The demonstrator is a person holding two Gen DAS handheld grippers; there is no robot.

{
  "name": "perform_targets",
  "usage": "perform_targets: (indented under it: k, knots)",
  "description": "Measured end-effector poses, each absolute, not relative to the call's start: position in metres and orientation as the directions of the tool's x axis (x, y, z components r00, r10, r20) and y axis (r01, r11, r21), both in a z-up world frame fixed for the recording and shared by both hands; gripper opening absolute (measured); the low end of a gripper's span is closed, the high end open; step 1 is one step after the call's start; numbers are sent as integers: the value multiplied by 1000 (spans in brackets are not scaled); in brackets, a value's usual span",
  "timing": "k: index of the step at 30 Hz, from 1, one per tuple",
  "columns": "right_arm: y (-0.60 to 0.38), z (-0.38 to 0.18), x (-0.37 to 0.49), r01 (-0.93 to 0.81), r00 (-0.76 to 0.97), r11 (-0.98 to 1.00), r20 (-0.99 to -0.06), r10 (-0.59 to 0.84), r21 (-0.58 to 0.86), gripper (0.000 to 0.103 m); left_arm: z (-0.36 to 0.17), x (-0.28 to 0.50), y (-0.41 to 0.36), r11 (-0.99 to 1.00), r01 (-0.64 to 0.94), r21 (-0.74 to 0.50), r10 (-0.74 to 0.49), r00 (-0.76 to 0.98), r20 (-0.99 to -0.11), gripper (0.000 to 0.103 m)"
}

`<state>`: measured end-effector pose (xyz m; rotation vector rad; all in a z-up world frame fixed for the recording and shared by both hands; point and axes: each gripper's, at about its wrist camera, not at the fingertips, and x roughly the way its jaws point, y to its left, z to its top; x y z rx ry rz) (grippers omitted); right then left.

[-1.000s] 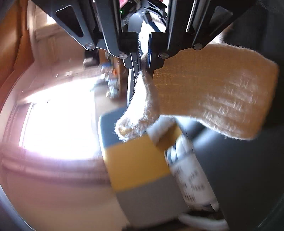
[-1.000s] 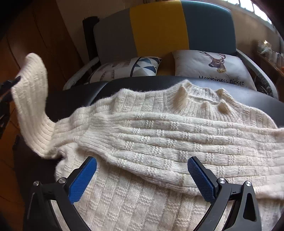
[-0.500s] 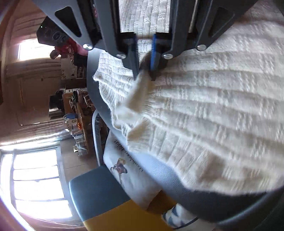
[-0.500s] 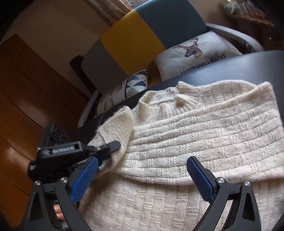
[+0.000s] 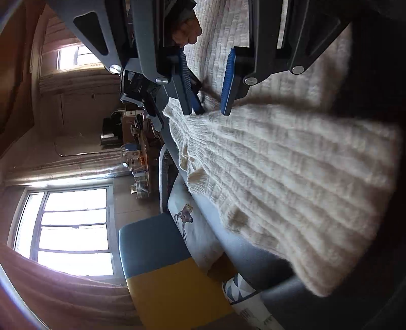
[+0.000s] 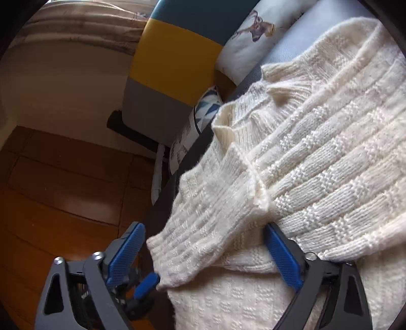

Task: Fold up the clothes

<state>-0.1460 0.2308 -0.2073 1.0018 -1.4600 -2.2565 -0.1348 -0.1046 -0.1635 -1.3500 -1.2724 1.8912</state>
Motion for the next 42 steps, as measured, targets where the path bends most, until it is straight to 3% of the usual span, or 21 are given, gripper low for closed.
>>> perform_targets:
  k: [1, 3, 5, 8, 10, 15, 19, 20, 21, 22, 29, 32, 42]
  knots:
    - [228, -207, -148, -134, -730, -450, -395, -558, 883, 76, -165, -128, -114, -439, 132, -889, 793, -408, -453, 21]
    - [219, -211, -154, -165, -719, -473, -433, -543, 866, 49, -172, -119, -128, -399, 159, -903, 796, -428, -427, 21]
    - [210, -219, -161, -212, -700, -492, -483, -526, 844, 43, -179, -111, -140, -372, 181, -911, 795, -444, -413, 21]
    - [208, -229, -160, -233, -737, -445, -455, -500, 865, 41, -186, -102, -153, -351, 200, -915, 791, -460, -404, 21]
    - [202, -226, -159, -216, -752, -462, -448, -483, 860, 47, -189, -99, -159, -342, 212, -915, 789, -465, -402, 21]
    - [175, -210, -162, -71, -773, -552, -395, -496, 831, 95, -194, -95, -167, -332, 240, -912, 780, -473, -409, 21]
    - [157, -203, -172, -98, -722, -641, -498, -481, 761, 96, -190, -90, -171, -345, 248, -905, 766, -483, -425, 21]
    - [155, -202, -174, -116, -713, -652, -520, -471, 749, 81, -190, -87, -174, -342, 248, -906, 762, -491, -422, 21]
    - [159, -204, -173, -175, -703, -644, -553, -448, 745, 23, -189, -85, -176, -338, 248, -908, 759, -499, -418, 21]
    - [165, -211, -174, -223, -685, -614, -570, -454, 757, 10, -188, -82, -180, -310, 244, -919, 765, -510, -394, 21]
    - [161, -186, -190, -184, -706, -652, -560, -433, 736, 8, -179, -76, -177, -175, 186, -967, 786, -565, -251, 22]
    - [150, -150, -213, -114, -712, -694, -546, -442, 711, 8, -168, -79, -143, -289, 120, -950, 794, -525, -308, 22]
    - [125, -15, -245, 157, -765, -792, -434, -475, 590, 8, -179, -141, -80, -342, 170, -924, 749, -544, -377, 22]
